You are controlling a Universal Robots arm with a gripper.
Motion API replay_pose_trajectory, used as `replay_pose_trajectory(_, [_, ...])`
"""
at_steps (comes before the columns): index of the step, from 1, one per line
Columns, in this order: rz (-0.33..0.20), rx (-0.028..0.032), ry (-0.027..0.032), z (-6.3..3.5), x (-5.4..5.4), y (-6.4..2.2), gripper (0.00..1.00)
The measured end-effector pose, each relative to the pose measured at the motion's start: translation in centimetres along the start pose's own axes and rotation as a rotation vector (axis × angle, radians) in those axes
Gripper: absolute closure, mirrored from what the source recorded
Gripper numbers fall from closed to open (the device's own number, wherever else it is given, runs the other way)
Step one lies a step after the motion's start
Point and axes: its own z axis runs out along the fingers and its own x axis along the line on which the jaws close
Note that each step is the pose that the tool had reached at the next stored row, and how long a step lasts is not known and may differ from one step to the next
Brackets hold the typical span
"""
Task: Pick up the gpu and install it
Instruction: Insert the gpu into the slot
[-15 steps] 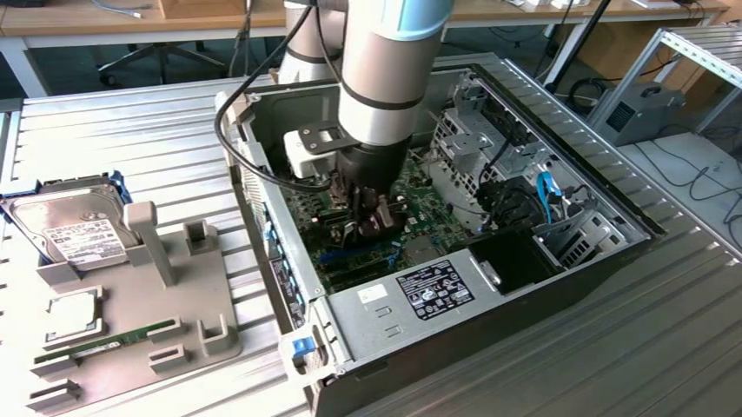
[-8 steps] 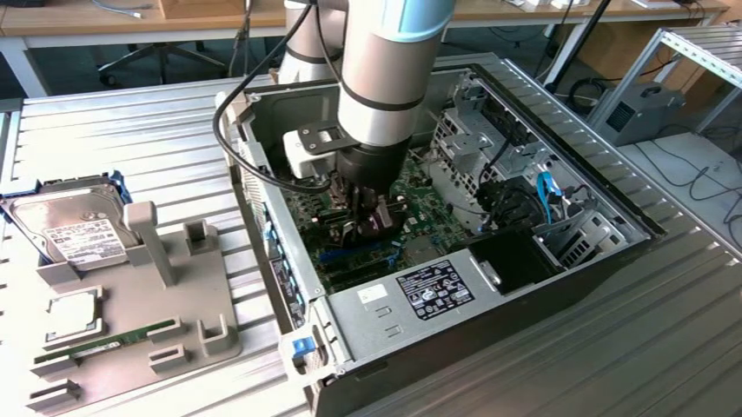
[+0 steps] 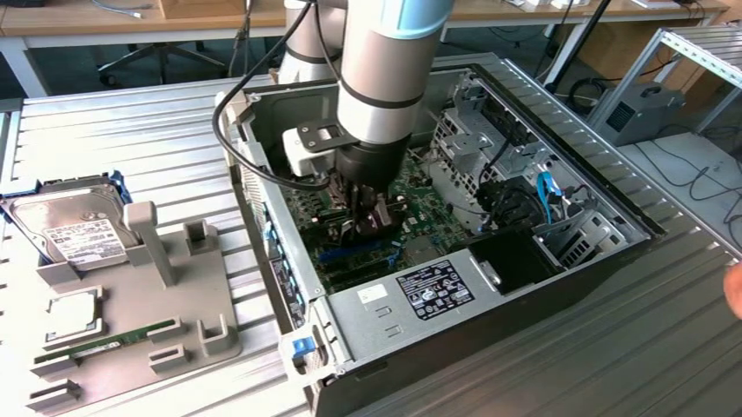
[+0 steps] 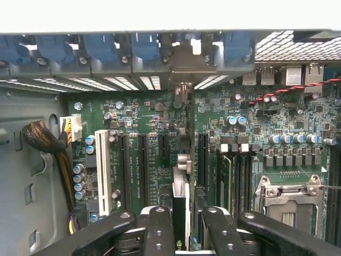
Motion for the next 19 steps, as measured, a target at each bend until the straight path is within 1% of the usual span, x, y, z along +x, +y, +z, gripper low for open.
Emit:
replay_pose_trajectory(8, [-0.017,-0.0004,-0.0003,0.00,-0.08,0.00,0.74])
replay_pose_trajectory(19, [-0.009,-0.0002,-0.0002,0.11,0.00,0.17,0.74])
